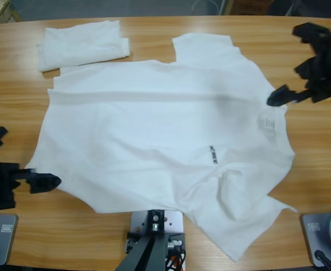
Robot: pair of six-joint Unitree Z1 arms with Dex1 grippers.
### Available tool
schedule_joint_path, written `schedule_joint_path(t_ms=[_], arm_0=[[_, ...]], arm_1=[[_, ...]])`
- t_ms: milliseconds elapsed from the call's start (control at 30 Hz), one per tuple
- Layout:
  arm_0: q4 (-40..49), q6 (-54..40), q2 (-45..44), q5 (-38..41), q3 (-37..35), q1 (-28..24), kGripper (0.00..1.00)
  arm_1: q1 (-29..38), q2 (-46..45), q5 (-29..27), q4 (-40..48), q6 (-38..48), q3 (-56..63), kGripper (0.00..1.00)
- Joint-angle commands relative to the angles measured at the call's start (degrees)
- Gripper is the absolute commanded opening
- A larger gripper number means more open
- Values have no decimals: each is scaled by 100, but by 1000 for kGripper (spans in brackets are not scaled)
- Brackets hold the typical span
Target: Fold clothes
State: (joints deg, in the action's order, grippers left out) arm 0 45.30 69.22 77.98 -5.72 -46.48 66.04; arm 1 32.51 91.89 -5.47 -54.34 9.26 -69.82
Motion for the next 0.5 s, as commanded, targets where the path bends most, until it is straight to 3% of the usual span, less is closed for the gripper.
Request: schedule_joint_path(t_ms=[33,200,333,500], arm_0=[[-74,276,757,-166,44,-171,1000],[-74,-205,1587,-249,-459,-814,1000],[-73,-1302,2072,-748,-910,-890,1000],[-73,-2332,2497,-565,-1099,-1299,1000]], arm_1=[[62,971,289,178,15,-111,1000],[62,1303,313,266,15,-172,1000],[41,1496,340,436,15,-176,1000],[16,1858,477,605,15,-209,1000]])
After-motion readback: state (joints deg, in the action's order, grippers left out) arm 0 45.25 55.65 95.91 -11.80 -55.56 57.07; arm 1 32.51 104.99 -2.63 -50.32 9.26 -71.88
